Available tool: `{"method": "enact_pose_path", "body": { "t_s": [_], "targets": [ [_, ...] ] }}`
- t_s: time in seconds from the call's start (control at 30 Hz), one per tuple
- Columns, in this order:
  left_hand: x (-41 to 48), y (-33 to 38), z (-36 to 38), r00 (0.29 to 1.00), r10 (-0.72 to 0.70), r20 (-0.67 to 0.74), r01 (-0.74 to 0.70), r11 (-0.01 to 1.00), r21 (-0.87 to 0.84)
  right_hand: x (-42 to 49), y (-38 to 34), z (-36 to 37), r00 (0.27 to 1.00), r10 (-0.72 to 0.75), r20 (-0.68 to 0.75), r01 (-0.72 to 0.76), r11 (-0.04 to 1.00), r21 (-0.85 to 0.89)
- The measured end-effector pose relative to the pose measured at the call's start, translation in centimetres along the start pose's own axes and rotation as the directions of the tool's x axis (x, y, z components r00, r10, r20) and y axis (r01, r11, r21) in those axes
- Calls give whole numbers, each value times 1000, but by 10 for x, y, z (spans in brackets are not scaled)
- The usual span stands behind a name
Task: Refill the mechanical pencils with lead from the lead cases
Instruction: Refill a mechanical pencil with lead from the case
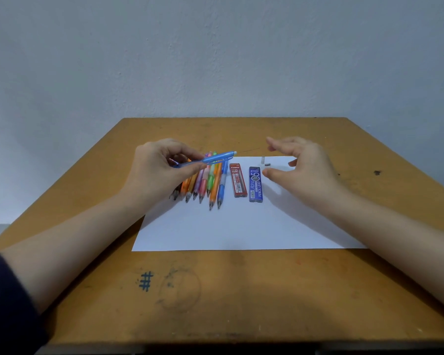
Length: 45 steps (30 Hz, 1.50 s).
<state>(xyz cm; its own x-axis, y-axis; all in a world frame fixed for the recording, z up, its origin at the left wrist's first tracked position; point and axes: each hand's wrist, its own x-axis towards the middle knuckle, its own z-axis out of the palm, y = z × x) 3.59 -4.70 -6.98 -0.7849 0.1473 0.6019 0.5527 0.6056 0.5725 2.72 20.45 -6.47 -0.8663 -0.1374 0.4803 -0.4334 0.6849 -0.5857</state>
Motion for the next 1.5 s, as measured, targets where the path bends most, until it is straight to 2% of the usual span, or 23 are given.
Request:
{"method": "enact_pose_path", "body": {
  "t_s": [0.17,0.4,0.63,0.7,0.77,0.87,1.03,1.2,1.5],
  "targets": [
    [-1,1,0,1000,13,7,-13,1000,3,-5,-4,8,996,14,83,-13,1000,-18],
    [-2,3,2,999,42,2,-42,999,-19,-10,-14,9,981,-45,189,47,999,-4],
    [-3,7,3,997,72,-6,-72,997,-18,-12,-16,14,956,-94,279,76,994,74],
    [-3,5,3,997,71,-10,-71,997,-16,-9,-15,13,965,-105,239,81,991,108],
    [-3,4,3,997,72,-7,-72,997,-10,-4,-10,10,983,-128,134,114,988,106],
    [-2,3,3,998,69,-10,-69,998,-15,8,5,6,989,-147,22,148,987,-68],
    [-3,3,3,998,68,-3,-68,998,-16,22,28,2,996,-52,70,70,956,-284],
    [-2,3,3,998,68,-9,-68,997,-20,30,33,6,996,49,80,-22,950,-311],
    [-2,4,3,999,48,1,-48,999,-12,31,33,8,996,11,88,17,946,-322]
  ]
}}
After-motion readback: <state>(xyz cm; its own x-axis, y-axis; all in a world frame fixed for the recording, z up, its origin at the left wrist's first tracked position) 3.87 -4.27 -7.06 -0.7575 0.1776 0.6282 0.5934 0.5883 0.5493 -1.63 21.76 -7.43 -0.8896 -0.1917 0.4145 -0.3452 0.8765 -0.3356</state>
